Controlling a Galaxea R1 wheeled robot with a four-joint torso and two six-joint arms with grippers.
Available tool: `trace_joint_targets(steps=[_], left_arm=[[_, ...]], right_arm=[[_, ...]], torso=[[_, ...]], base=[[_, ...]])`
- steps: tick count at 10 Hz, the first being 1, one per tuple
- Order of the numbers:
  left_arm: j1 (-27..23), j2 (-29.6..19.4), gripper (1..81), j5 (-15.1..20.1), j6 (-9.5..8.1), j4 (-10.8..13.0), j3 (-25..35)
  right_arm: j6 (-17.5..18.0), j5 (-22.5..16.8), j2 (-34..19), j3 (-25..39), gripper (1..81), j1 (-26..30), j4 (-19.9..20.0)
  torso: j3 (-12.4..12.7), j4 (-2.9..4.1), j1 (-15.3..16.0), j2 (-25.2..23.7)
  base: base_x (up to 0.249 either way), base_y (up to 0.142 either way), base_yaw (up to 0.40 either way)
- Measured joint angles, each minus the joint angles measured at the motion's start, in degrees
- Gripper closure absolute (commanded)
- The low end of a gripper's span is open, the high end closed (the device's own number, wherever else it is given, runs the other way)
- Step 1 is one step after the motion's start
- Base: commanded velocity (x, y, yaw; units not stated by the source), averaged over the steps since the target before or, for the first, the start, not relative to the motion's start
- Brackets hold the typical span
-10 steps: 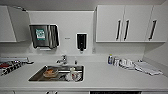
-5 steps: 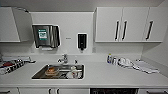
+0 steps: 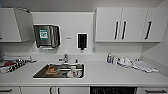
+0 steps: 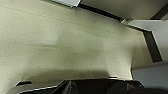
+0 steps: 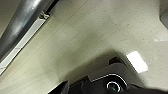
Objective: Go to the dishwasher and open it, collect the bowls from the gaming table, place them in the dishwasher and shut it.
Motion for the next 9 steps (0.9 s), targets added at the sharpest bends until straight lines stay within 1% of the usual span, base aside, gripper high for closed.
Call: trace_joint_targets(steps=[2,4,5,6,7,9], left_arm=[[0.02,0.00,1.0,-0.11,0.00,0.00,-0.02],[0.04,-0.02,1.0,-0.15,0.00,-0.02,-0.02],[0.06,-0.05,1.0,-0.11,0.00,0.00,-0.11],[0.06,0.04,1.0,-0.09,0.00,0.00,-0.39],[0.06,0.20,1.0,-0.09,0.00,0.00,-1.40],[0.09,1.16,1.0,-0.02,0.00,-0.02,-4.52]], right_arm=[[-4.84,0.00,1.50,-0.49,1.0,-0.12,0.00],[-9.52,-0.15,3.84,-2.89,1.0,-1.38,0.00],[-11.12,-0.12,5.18,-4.66,1.0,-2.16,0.00],[-11.81,-0.10,6.53,-6.56,1.0,-2.95,0.00],[-12.36,-0.09,7.97,-8.87,1.0,-3.54,0.00],[-14.75,0.27,11.80,-15.15,1.0,-3.93,-0.02]], torso=[[0.00,0.00,0.00,0.00],[0.00,0.00,0.00,0.00],[0.00,0.00,0.00,0.00],[0.00,0.00,0.00,0.00],[0.00,0.00,0.00,0.00],[0.00,0.00,0.00,0.00]], base=[[0.000,0.000,0.000],[0.000,0.000,0.000],[0.000,0.000,0.000],[0.000,0.000,0.000],[0.000,0.000,0.000],[0.000,0.000,0.000]])
